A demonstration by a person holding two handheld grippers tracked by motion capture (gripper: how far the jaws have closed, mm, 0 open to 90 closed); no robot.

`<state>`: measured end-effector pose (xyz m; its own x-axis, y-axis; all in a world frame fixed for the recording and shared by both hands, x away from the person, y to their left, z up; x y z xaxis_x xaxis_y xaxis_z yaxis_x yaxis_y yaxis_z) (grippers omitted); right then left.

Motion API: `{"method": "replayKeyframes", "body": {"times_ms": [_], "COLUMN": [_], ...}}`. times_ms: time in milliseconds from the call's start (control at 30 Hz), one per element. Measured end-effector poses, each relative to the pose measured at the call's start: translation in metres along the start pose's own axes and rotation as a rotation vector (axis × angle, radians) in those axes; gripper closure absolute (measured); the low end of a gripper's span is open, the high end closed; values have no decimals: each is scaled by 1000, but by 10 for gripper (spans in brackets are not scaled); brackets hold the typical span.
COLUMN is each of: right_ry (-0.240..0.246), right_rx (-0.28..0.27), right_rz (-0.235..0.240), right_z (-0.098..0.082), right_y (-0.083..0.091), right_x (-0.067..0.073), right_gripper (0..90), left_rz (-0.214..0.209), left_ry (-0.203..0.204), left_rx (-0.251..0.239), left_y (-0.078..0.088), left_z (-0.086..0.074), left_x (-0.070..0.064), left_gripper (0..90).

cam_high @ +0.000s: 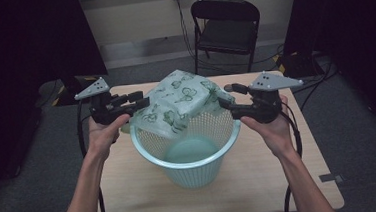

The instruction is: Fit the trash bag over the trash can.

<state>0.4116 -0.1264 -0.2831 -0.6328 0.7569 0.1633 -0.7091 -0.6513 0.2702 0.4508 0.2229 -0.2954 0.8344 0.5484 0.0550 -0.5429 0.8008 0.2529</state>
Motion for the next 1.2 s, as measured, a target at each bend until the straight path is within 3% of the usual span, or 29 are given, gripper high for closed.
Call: {"method": "replayKeyframes", "body": {"times_ms": [167,267,333,467,500,600,633,700,733,767,833,933,967,1067,1133,1200], "right_ry": [4,-3,-5,-5,-5,10,5,15,15,14,15,15,12,18,13,10], "right_rx": [0,-10,-14,-30,-40,-44,-47,-53,-53,-65,-66,-60,-50,-46,-51,-60], "right_rz": [4,13,11,8,11,30,37,48,48,79,81,86,69,59,60,67], "right_z": [-5,-4,-3,-4,-4,-3,-1,1,1,3,4,2,1,2,5,8], "right_y": [4,5,6,13,16,20,20,18,18,17,16,15,14,13,11,9], "right_x": [1,-1,-2,-3,-4,-6,-6,-5,-5,-4,-3,-3,-3,-4,-4,-3], "right_gripper": [355,355,354,359,386,622,660,718,718,701,679,597,553,540,538,556], "left_rz": [28,26,14,10,15,25,51,50,50,59,74,79,79,71,59,42], "left_ry": [-18,-46,-63,-55,-50,-31,-10,-22,-22,-42,-38,-33,-40,-47,-48,-74], "left_rx": [18,37,38,32,28,16,26,71,71,79,61,21,26,18,-5,-46], "left_y": [-1,1,3,9,10,9,7,3,3,3,6,16,18,21,26,33], "left_z": [-2,-4,-6,-8,-8,-8,-10,-14,-14,-15,-14,-11,-11,-9,-4,5], "left_x": [0,0,-1,0,0,2,4,1,1,-1,-1,2,3,-1,-8,-20], "left_gripper": [672,842,895,900,897,625,575,538,580,614,633,784,899,900,900,900]}}
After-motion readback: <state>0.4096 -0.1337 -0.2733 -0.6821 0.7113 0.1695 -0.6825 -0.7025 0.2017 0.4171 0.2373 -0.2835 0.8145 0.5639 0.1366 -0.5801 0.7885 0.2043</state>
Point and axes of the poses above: each handheld gripper's, and its own axes: y roughly backward along the jaws, z roughly out of its top, x roughly to its left, the point moved 4 cm from there along -y, roughly forward along the jaws, and after that the axes turned 12 degrees about -y, right-handed, at the moved point
